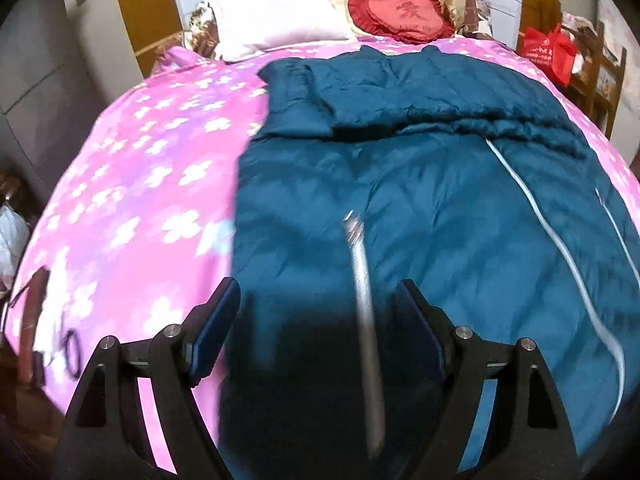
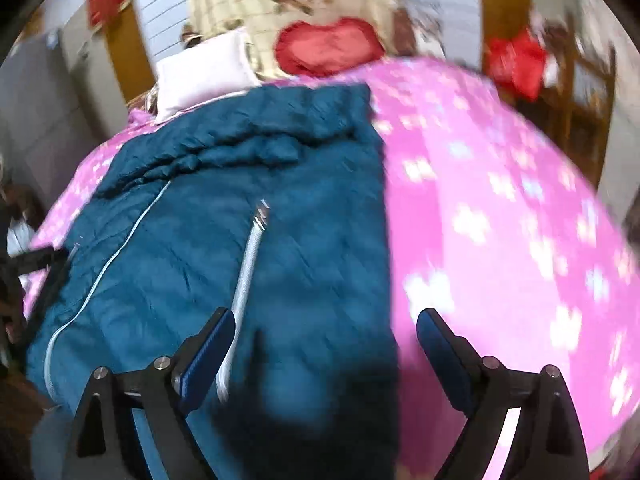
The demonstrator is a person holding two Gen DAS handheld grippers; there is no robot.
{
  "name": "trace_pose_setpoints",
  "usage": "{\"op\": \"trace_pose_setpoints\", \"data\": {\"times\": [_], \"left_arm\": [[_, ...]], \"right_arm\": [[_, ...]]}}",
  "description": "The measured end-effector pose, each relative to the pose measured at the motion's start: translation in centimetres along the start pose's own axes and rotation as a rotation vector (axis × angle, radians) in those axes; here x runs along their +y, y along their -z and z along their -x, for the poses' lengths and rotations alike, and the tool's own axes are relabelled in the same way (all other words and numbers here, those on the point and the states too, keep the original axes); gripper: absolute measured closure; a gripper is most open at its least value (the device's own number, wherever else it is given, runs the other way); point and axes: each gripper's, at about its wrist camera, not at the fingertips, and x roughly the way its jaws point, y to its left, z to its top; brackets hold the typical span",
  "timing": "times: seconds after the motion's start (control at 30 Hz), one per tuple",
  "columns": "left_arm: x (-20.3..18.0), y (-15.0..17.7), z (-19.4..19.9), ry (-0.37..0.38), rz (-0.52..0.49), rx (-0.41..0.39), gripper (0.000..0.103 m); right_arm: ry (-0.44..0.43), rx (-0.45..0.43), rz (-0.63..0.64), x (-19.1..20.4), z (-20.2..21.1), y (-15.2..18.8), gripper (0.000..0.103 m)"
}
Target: Fold large clothes
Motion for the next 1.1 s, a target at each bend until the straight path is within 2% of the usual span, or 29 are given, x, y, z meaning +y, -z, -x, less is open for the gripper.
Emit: {"op": "trace_pose_setpoints", "data": {"times": [0.07,0.13,0.27,0.4,0.5,0.6,0.77,0.83,0.93,0.97,1.07,1.1], "left_arm": [[1.1,1.8,1.5,0.009,0.004,-0.013,0.023],[2.1,2.9,2.7,0.022,0.015,-0.028,0.023],[4.7,5.5,4.3,0.029,0.042,-0.050,0.023],[7.1,7.4,3.7,0.024,0.078,-0.007,0.023],[8.5,8.6,3.6,0.085,0.122,0.007,0.023],[8.8,10.0,3.8,0.161,0.144,0.029,0.023],[7.6,11.9,4.9,0.327,0.137,0.040,0.023],[6.7,12.3,4.9,0.382,0.113,0.051,0.021],[5.6,12.3,5.1,0.375,0.082,0.019,0.017],[5.4,12.2,5.1,0.396,0.094,0.018,0.017],[5.3,11.7,5.7,0.530,0.143,-0.004,0.017],[5.2,11.4,5.7,0.549,0.141,-0.009,0.017]], "right_arm": [[-0.019,0.067,-0.012,-0.6,-0.3,1.4,0.012],[-0.017,0.075,0.039,-0.1,0.0,2.3,0.011],[-0.153,0.085,0.091,0.5,1.0,4.0,0.005],[-0.246,0.083,0.073,-0.1,1.7,4.8,0.005],[-0.329,0.075,0.016,-1.5,2.8,5.6,0.006],[-0.373,0.074,-0.014,-2.0,3.1,5.8,0.006],[-0.367,0.080,0.007,-1.1,2.7,5.1,0.005],[-0.354,0.084,0.026,-0.6,2.4,4.9,0.001],[-0.313,0.092,0.071,0.4,1.9,4.6,0.000],[-0.302,0.095,0.084,0.7,1.7,4.6,0.000],[-0.296,0.096,0.093,0.8,1.6,4.6,0.000],[-0.299,0.096,0.091,0.8,1.7,4.6,0.000]]}}
